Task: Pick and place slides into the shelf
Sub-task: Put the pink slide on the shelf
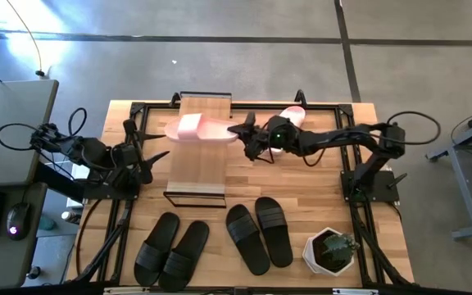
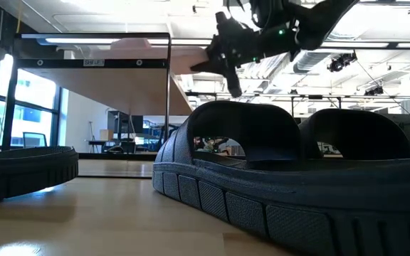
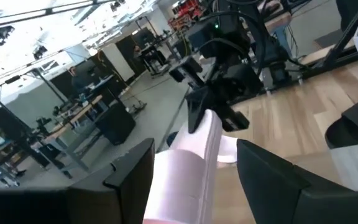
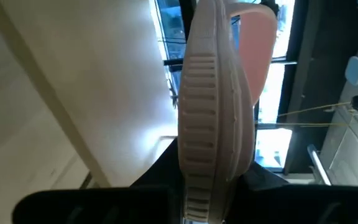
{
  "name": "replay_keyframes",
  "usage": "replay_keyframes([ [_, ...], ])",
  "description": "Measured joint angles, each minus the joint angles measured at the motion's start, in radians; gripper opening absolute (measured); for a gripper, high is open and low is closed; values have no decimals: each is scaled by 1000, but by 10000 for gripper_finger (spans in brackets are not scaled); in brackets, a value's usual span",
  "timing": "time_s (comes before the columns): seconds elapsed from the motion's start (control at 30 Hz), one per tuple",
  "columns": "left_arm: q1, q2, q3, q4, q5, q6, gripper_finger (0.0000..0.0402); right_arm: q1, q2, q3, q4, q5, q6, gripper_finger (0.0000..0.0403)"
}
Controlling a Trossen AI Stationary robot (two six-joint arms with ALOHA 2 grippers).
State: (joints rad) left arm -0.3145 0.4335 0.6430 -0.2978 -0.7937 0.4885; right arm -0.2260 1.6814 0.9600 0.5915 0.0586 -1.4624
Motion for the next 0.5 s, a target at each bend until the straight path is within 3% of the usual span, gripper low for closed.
replay_keyframes([
  [0.5, 0, 0, 0, 3, 0, 0, 209, -29, 35, 0, 3, 18, -61, 35],
])
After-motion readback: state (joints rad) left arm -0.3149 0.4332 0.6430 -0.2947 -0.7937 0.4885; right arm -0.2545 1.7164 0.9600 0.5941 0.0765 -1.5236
